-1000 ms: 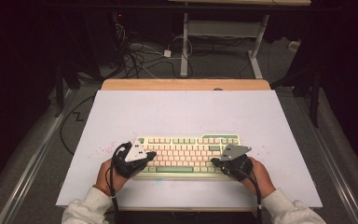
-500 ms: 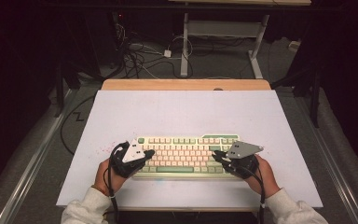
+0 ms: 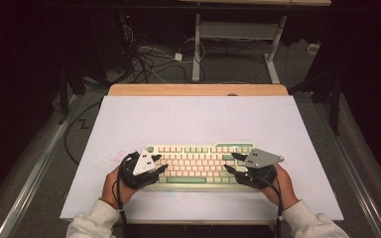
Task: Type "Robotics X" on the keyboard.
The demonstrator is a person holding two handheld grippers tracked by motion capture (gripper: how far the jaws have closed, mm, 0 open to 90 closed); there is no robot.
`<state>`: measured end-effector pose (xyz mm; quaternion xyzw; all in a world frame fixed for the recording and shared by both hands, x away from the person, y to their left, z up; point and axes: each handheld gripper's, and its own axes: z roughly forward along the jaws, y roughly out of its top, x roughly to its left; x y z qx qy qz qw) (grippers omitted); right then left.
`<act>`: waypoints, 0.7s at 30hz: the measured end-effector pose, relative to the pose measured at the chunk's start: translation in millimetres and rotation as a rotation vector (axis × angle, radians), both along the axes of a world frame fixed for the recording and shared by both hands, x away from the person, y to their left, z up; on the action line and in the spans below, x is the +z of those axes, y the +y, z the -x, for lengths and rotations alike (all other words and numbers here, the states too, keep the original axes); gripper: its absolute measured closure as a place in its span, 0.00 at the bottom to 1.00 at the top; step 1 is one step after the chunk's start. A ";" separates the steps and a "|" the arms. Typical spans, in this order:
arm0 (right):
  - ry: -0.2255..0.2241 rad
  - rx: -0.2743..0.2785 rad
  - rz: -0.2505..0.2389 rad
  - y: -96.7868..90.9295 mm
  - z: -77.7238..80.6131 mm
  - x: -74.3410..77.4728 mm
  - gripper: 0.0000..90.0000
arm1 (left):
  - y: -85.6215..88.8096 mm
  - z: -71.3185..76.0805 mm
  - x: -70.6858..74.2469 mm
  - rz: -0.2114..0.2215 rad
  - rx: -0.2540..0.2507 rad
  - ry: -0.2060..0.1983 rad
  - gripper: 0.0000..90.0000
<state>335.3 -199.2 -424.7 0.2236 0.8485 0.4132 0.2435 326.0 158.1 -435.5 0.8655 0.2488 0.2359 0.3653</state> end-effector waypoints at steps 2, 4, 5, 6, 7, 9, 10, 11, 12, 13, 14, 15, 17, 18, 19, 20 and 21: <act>-0.005 -0.008 0.000 0.6 -0.5 -0.5 0.49 | -0.9 -0.5 -1.1 -0.005 -0.004 0.004 0.54; -0.012 -0.013 -0.004 1.1 -0.4 -1.2 0.43 | -2.3 -0.7 -2.4 -0.017 -0.008 0.004 0.50; -0.017 -0.021 -0.007 1.5 -0.5 -1.5 0.40 | -3.3 -0.3 -2.9 -0.023 -0.007 0.000 0.49; -0.014 -0.025 -0.013 1.7 -0.7 -1.9 0.39 | -4.4 0.4 -3.5 -0.030 0.016 -0.024 0.43; -0.015 -0.026 -0.014 1.8 -0.9 -2.1 0.37 | -5.0 0.4 -3.8 -0.034 0.022 -0.029 0.35; -0.021 -0.036 -0.018 1.8 -1.0 -2.2 0.31 | -5.0 0.6 -3.9 -0.024 0.014 -0.026 0.37; -0.020 -0.041 -0.022 1.8 -1.2 -2.4 0.30 | -5.2 0.7 -4.0 -0.019 0.013 -0.027 0.36; -0.021 -0.043 -0.023 1.9 -1.3 -2.6 0.28 | -5.8 1.0 -4.3 -0.019 0.019 -0.032 0.32; -0.027 -0.048 -0.026 1.9 -1.3 -2.9 0.26 | -6.3 1.0 -4.9 -0.018 0.025 -0.033 0.28; -0.031 -0.054 -0.034 2.0 -1.3 -3.3 0.24 | -6.7 0.9 -5.6 -0.017 0.026 -0.033 0.25; -0.036 -0.057 -0.036 2.2 -1.3 -3.6 0.21 | -7.3 0.9 -6.6 -0.018 0.029 -0.035 0.22; -0.041 -0.065 -0.036 2.5 -0.9 -3.7 0.19 | -8.0 0.6 -7.7 -0.019 0.030 -0.032 0.19; -0.045 -0.075 -0.047 2.4 -0.9 -3.8 0.18 | -9.1 0.2 -9.2 -0.017 0.026 -0.027 0.16; -0.047 -0.082 -0.050 2.1 -1.2 -3.7 0.17 | -9.5 0.1 -9.5 -0.017 0.022 -0.027 0.16; -0.050 -0.087 -0.058 1.7 -1.7 -3.8 0.17 | -9.7 -0.1 -9.7 -0.014 0.016 -0.025 0.16; -0.052 -0.092 -0.062 1.3 -2.3 -3.9 0.17 | -9.9 -0.2 -9.7 -0.009 0.013 -0.026 0.16; -0.048 -0.098 -0.062 1.1 -2.9 -4.3 0.17 | -10.4 -0.4 -9.6 -0.004 0.018 -0.029 0.16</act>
